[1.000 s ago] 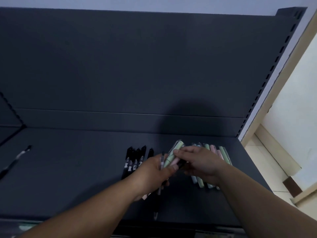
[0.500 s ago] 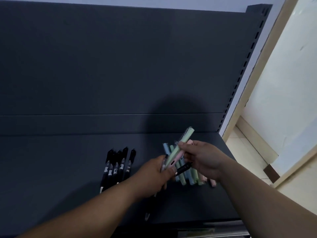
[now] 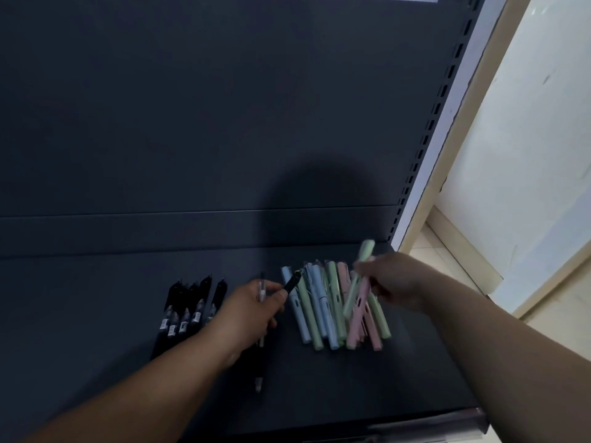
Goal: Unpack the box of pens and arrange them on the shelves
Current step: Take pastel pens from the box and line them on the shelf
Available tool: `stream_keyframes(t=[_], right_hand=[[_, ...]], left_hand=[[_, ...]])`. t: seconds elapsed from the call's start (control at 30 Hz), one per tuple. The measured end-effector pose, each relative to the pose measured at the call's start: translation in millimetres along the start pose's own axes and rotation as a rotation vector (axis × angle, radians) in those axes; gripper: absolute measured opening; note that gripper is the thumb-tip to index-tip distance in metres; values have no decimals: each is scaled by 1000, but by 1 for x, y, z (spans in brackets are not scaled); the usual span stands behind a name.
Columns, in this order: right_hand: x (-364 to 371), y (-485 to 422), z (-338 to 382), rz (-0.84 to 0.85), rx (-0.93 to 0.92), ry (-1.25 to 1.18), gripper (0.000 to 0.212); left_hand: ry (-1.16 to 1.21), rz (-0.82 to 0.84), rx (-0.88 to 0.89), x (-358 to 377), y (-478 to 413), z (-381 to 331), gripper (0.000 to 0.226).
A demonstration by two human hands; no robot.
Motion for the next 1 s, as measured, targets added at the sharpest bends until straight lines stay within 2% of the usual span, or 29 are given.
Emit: stream_keyframes(t=[0.1,0.2,0.3,0.47,0.6,0.7,0.8,0.83,1.0], right_hand=[[13,-5,1,74,-5,180,27],[8,-9,2,88,2,251,29],[-4,-9,1,55,0,326,34],[-2,-14,-6,-40,-42,603,39],[-3,-20,-12,-176,-84,539,37],[-4,-22,-11,-257,-127,468,34],[-3,-22,-12,-312,-128,445,63],[-1,-21,-13,-318,-133,443,67],[9,-19,-20,-351,-195,513,50]], left_hand=[[19,-16,-21,7,-5,2,10],[21,-15,-20,12,-8,4,7],[-2,-16,-18,16,-10,7,6],[-17,-18,-21,24,-12,9,8],[-31,-46,5,26,-13,6,5],[-34,-74,12,28,-13,6,13],[-21,-97,13,31,-13,5,12],[-14,-99,12,32,-13,5,11],[47,-101,-7,33,-11,5,11]])
Point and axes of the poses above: each hand's wrist, its own y-axis away from the middle knuckle, its own x-axis out of the palm, z = x × y, the point moved 2 cm from there along -y, towards the middle knuckle, and after that the axes turned 14 degrees about y, right-handed, at the moved point
